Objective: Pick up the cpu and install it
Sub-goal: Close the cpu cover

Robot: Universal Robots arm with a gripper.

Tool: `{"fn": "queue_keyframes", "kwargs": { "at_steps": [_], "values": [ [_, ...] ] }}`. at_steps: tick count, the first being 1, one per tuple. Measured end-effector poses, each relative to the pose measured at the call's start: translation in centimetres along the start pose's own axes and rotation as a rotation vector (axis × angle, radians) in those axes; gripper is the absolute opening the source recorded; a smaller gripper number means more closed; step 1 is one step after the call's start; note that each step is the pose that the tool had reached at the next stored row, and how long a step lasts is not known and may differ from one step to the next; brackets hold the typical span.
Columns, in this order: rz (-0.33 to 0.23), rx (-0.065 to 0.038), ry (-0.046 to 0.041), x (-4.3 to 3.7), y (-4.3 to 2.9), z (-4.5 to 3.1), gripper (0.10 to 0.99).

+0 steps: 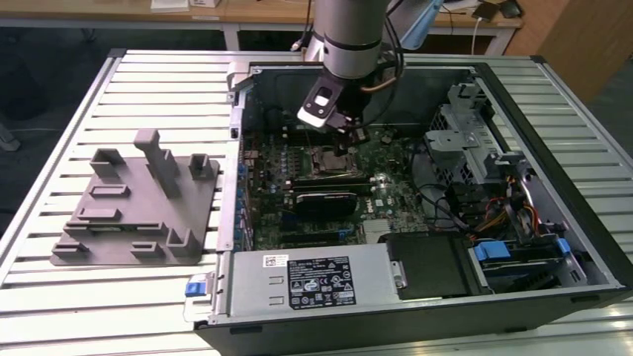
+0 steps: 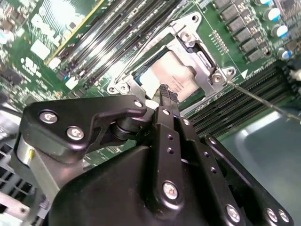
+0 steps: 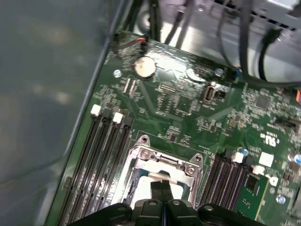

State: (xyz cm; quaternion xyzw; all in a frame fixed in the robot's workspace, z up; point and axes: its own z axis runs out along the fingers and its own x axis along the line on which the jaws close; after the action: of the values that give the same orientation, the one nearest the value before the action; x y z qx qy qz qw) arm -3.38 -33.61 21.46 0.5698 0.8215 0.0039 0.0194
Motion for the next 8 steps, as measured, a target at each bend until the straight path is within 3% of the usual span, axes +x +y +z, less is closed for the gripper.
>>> {"fn": "queue_keyframes", "kwargs": {
  "at_steps": [8],
  "values": [
    [-0.141,-0.004,0.0038,0.00,-0.01,0.01,0.106]
  ]
}}
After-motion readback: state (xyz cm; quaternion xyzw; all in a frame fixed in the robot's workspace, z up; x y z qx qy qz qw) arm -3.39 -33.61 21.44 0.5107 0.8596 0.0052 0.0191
